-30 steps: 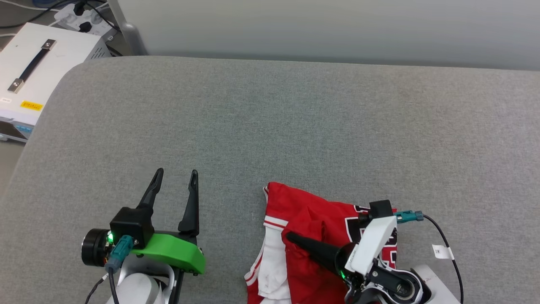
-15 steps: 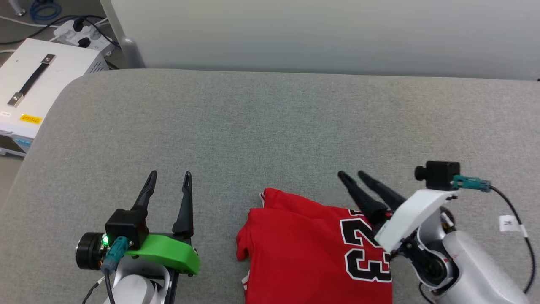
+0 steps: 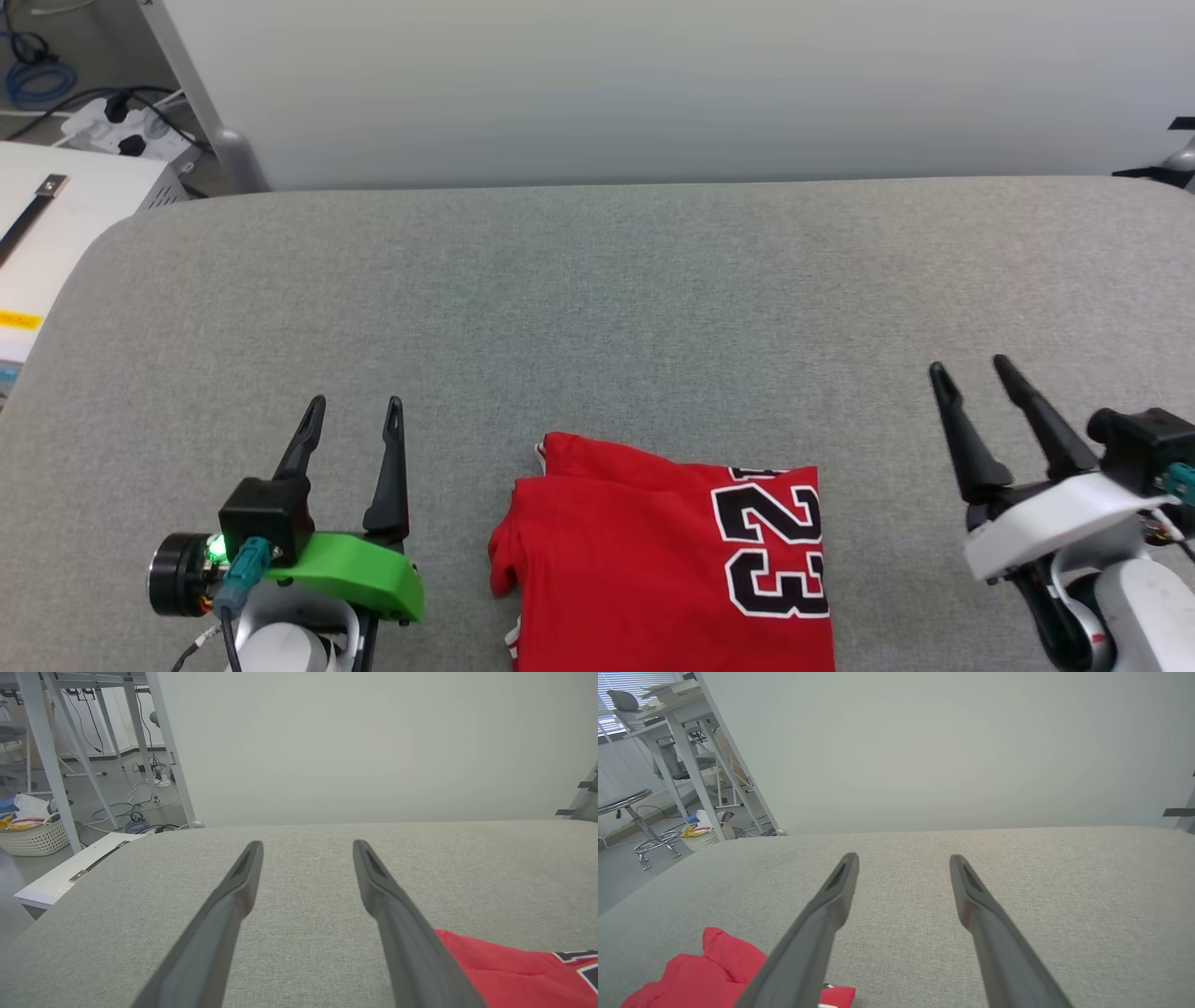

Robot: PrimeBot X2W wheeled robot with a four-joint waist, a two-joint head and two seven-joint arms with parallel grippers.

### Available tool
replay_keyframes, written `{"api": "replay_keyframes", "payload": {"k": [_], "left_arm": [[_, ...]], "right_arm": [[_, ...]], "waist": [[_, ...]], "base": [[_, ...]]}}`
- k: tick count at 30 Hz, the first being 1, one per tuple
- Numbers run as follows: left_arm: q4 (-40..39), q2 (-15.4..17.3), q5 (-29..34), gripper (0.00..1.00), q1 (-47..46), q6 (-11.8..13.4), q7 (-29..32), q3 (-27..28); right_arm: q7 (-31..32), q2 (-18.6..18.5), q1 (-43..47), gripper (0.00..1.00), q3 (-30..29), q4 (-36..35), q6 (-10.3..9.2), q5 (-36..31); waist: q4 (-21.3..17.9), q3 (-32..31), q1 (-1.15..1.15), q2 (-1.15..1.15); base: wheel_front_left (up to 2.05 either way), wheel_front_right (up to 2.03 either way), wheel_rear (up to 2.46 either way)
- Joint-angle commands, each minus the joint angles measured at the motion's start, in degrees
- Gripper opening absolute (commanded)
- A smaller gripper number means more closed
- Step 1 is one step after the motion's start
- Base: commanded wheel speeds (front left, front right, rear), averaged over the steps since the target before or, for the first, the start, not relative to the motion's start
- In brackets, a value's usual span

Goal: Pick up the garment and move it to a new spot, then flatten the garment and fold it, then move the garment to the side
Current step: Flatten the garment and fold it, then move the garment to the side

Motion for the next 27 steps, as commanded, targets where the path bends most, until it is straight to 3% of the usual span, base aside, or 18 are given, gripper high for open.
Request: {"api": "replay_keyframes", "payload": {"k": [1, 9, 15, 27], "left_arm": [[0.2, 0.3, 0.7, 1.00, 0.9, 0.2, -0.2, -0.1], [0.2, 0.9, 0.7, 1.00, 2.7, 0.3, 0.6, -1.0], [0.3, 1.6, 0.4, 1.00, 3.7, 0.2, 0.5, -1.1], [0.2, 1.9, -0.3, 1.00, 3.0, 0.3, 0.7, -0.9]], "right_arm": [[-0.7, -0.2, 1.3, 1.00, -1.4, -1.2, 0.01, -1.5], [1.6, 0.9, 8.5, 1.00, -7.6, -10.0, 0.01, -7.3], [4.5, 4.0, 13.8, 1.00, -11.3, -16.2, 0.01, -9.7], [8.0, 6.7, 17.1, 1.00, -13.4, -21.4, 0.01, -11.5]], "waist": [[-0.7, -0.8, 0.00, 0.00], [-1.8, -2.8, 0.00, 0.00], [-1.8, -3.5, 0.00, 0.00], [-1.3, -3.2, 0.00, 0.00]], "base": [[0.00, 0.00, 0.00], [0.00, 0.00, 0.00], [0.00, 0.00, 0.00], [0.00, 0.00, 0.00]]}}
